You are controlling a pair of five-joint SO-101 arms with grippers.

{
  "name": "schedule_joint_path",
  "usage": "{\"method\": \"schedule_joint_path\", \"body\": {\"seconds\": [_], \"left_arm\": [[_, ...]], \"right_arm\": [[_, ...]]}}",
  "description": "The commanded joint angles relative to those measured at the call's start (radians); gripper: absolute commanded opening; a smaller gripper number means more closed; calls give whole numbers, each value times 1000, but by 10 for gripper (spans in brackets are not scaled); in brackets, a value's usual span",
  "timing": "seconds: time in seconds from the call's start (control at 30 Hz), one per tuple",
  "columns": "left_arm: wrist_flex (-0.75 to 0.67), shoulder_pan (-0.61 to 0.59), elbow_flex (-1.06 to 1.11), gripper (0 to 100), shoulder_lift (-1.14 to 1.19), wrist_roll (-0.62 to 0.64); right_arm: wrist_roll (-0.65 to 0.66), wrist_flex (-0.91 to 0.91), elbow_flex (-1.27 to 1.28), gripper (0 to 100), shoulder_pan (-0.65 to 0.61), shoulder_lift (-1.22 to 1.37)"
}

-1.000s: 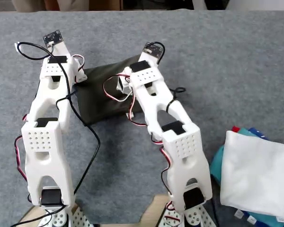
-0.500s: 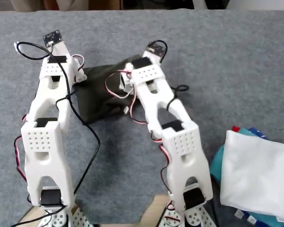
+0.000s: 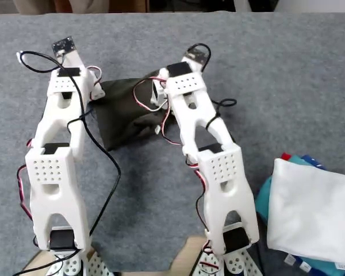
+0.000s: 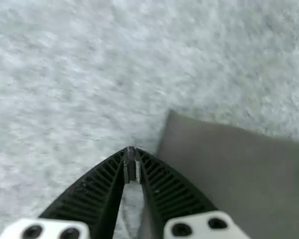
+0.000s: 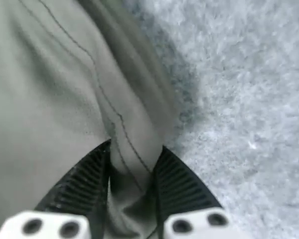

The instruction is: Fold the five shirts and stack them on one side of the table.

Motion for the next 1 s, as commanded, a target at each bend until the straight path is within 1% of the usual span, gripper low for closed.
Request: {"method": "schedule_joint_path", "body": {"seconds": [0.0,0.1,0.17,0.23,0.3,0.37,0.57,0.73,0.83,0.97], "left_arm": [[101,-44,-152,18,-48,11],[176,-69,-233,27,-50,11],[218,-78,-272,77,-45,12],[235,-74,-293,147,-42,12],[236,-54,-295,206,-38,38],[235,-43,-290,238,-22,81],[233,-11,-304,239,114,140],[285,15,-414,239,176,160],[288,34,-456,239,229,163],[296,20,-520,239,308,258]], "right_arm": [[-2,12,-48,4,22,31],[-2,17,-71,4,22,42],[-2,17,-71,4,25,44],[0,20,-70,4,36,44],[0,21,-70,4,39,44],[0,21,-70,4,45,44],[0,21,-70,4,48,44],[0,21,-70,4,48,44],[0,20,-71,4,48,44],[0,20,-71,4,48,44]]}}
